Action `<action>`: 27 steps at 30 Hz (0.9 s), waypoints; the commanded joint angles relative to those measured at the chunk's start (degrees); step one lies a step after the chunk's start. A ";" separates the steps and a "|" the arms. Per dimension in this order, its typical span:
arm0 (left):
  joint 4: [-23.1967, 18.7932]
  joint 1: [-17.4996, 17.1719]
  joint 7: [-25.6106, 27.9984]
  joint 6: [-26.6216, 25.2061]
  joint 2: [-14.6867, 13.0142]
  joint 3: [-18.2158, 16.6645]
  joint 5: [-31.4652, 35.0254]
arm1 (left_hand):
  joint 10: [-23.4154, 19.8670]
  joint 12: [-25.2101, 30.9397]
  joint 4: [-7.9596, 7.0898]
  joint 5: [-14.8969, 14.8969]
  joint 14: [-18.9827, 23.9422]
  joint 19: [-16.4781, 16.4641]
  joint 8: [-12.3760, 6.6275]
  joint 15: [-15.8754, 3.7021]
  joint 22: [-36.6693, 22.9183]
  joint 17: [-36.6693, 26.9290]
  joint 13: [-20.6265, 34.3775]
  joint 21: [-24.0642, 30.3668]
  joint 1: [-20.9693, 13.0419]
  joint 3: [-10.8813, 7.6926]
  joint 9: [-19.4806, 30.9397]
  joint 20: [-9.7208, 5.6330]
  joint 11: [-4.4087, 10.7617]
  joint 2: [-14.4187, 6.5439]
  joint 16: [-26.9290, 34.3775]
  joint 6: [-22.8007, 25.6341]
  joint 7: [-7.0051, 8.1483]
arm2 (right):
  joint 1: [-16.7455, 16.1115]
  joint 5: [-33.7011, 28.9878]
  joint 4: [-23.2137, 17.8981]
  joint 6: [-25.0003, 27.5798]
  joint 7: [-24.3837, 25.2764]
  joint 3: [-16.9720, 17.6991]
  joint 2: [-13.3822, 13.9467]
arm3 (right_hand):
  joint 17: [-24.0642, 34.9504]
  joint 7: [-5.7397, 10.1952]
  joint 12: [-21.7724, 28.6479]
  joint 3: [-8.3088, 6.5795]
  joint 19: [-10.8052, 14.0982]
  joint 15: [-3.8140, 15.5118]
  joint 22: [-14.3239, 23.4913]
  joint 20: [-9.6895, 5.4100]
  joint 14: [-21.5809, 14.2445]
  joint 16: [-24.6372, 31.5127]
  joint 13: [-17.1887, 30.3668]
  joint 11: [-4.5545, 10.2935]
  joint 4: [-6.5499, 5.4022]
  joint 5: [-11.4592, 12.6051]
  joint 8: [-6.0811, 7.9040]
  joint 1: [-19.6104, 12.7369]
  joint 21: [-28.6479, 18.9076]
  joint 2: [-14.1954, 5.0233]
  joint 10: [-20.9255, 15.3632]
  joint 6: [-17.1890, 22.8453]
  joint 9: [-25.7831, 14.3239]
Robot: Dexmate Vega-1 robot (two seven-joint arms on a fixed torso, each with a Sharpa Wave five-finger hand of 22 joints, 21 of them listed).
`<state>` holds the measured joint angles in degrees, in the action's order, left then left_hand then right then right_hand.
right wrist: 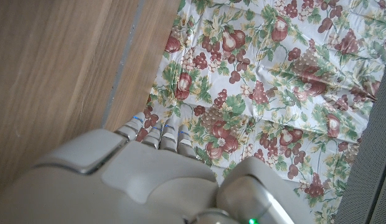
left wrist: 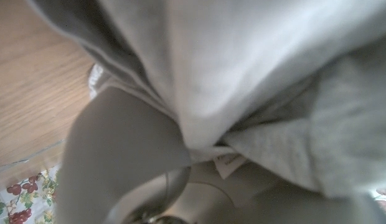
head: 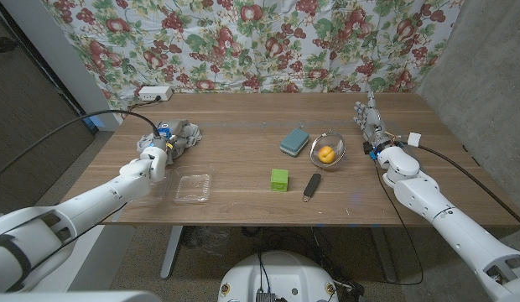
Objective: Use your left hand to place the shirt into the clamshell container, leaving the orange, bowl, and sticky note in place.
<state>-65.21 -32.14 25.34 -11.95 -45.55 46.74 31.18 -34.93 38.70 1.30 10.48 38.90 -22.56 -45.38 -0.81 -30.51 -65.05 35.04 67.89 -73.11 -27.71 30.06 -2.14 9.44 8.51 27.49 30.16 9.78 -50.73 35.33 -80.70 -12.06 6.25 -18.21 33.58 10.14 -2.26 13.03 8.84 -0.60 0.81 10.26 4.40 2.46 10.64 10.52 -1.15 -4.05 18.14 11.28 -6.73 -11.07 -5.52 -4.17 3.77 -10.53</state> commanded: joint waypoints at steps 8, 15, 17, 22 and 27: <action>-4.53 -0.92 4.71 -1.14 -0.99 -2.12 1.81 | -2.87 2.13 8.68 0.30 9.65 0.84 -0.91 -12.54 0.48 -0.68 32.27 0.54 -6.74 -9.16 25.76 -8.19 2.54 -7.07 -0.37 1.32 0.55 | -0.51 -0.09 0.25 -1.30 0.13 0.55 0.01 | 0.12 0.19 -0.19 0.33 -0.33 0.30 0.11 0.10 0.24 -0.16 0.26 0.08 0.03 0.00 -0.25 0.38 -0.24 0.12 -0.61 0.62 -0.09; -7.39 -1.63 5.25 -1.67 -1.99 -3.15 2.68 | -3.32 2.60 8.62 0.34 9.81 1.14 -1.33 -12.57 0.72 -1.07 32.45 0.85 -6.82 -9.23 25.44 -8.13 2.55 -7.04 -0.59 2.56 0.54 | -0.90 -0.05 0.38 -1.89 -0.12 0.61 -0.04 | 0.12 0.12 -0.22 0.31 -0.33 0.37 0.11 0.11 0.27 -0.17 0.26 0.07 0.03 0.00 -0.26 0.39 -0.24 0.11 -0.56 0.62 -0.09; -8.35 -1.91 5.16 -1.99 -2.31 -3.46 2.95 | -3.61 2.83 8.63 0.38 9.81 1.23 -1.50 -12.56 0.85 -1.18 32.56 0.84 -6.87 -9.33 25.43 -8.09 2.55 -7.02 -0.67 2.91 0.36 | -0.96 -0.04 0.42 -2.01 -0.13 0.67 -0.02 | 0.12 0.17 -0.23 0.30 -0.33 0.35 0.11 0.11 0.27 -0.17 0.26 0.08 0.03 -0.01 -0.26 0.39 -0.24 0.11 -0.56 0.61 -0.09; -10.93 -2.67 4.85 -2.92 -3.05 -4.31 3.62 | -3.92 3.10 8.63 0.45 10.01 1.37 -1.62 -12.51 1.16 -1.40 32.56 0.94 -6.89 -9.55 24.99 -8.05 2.52 -6.85 -0.87 3.63 0.36 | -1.15 0.40 0.33 -2.02 -0.09 0.93 -0.12 | 0.12 0.13 -0.22 0.29 -0.34 0.37 0.11 0.11 0.23 -0.15 0.26 0.13 0.03 -0.01 -0.26 0.40 -0.24 0.10 -0.60 0.64 -0.09; -12.03 -3.31 6.45 -2.43 -3.04 -5.25 3.98 | -4.13 3.31 8.62 0.49 10.14 1.48 -1.78 -12.53 1.43 -1.58 32.59 0.95 -6.85 -9.73 24.91 -7.95 2.50 -6.72 -1.01 3.94 0.47 | -1.09 0.30 0.77 -2.51 -0.50 0.86 -0.16 | 0.12 0.09 -0.24 0.27 -0.29 0.40 0.11 0.03 0.25 -0.16 0.26 0.02 0.04 -0.02 -0.27 0.42 -0.25 0.09 -0.59 0.63 -0.09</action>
<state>-73.45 -34.14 30.06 -13.97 -47.78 43.30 34.00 -38.54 41.84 5.05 10.43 42.17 -22.06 -46.85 -1.20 -29.20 -66.39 42.21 68.62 -73.11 -31.72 54.80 -1.65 11.98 8.51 26.48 33.46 10.24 -51.61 35.40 -80.36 -13.84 6.21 -17.52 33.54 10.14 -2.26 13.03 8.84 -0.60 0.80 10.26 4.40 2.46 10.64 10.52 -1.15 -4.05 18.14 10.98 -6.73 -11.07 -5.52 -4.17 3.77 -10.53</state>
